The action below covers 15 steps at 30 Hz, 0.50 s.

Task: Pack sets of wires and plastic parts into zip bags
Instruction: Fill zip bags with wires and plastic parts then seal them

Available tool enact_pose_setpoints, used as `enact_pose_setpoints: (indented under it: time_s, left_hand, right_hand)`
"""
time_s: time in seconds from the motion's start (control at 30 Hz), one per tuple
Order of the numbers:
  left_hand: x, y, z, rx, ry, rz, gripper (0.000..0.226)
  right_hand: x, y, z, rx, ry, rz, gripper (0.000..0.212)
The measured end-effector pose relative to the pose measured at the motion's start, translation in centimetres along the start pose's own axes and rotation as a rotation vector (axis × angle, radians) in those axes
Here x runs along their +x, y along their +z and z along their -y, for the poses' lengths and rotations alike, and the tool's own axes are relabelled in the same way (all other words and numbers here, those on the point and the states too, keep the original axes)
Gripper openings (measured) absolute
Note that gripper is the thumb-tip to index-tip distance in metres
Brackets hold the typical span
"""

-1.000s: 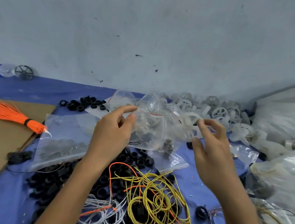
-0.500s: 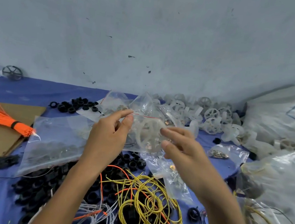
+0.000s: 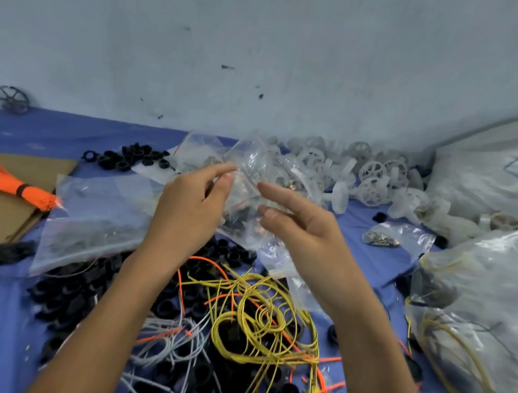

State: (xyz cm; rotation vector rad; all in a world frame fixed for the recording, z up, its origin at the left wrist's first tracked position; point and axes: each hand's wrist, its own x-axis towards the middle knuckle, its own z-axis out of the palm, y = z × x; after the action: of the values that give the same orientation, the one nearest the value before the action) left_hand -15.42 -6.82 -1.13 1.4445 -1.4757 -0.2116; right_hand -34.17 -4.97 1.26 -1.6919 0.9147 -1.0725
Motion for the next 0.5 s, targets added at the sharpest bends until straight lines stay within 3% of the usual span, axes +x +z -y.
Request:
enact_pose_setpoints:
  time_s: [0.3, 0.43, 0.5]
  left_hand:
    - [0.3, -0.1, 0.1, -0.037, -0.008, 0.026, 0.027]
    - [0.4, -0.4, 0.1, -0.031, 0.001, -0.017, 0.025]
    - [0.4, -0.4, -0.1, -0.043, 0.003, -0.015, 0.025]
  right_hand:
    - [0.0, -1.5, -0.3, 0.020, -0.016, -0.026, 0.033]
    - [1.6, -5.1, -2.2, -0.078, -0.042, -0.223, 0.031]
    - [3.8, -8.1, -4.4, -0.242, 0.024, -0.354, 0.032]
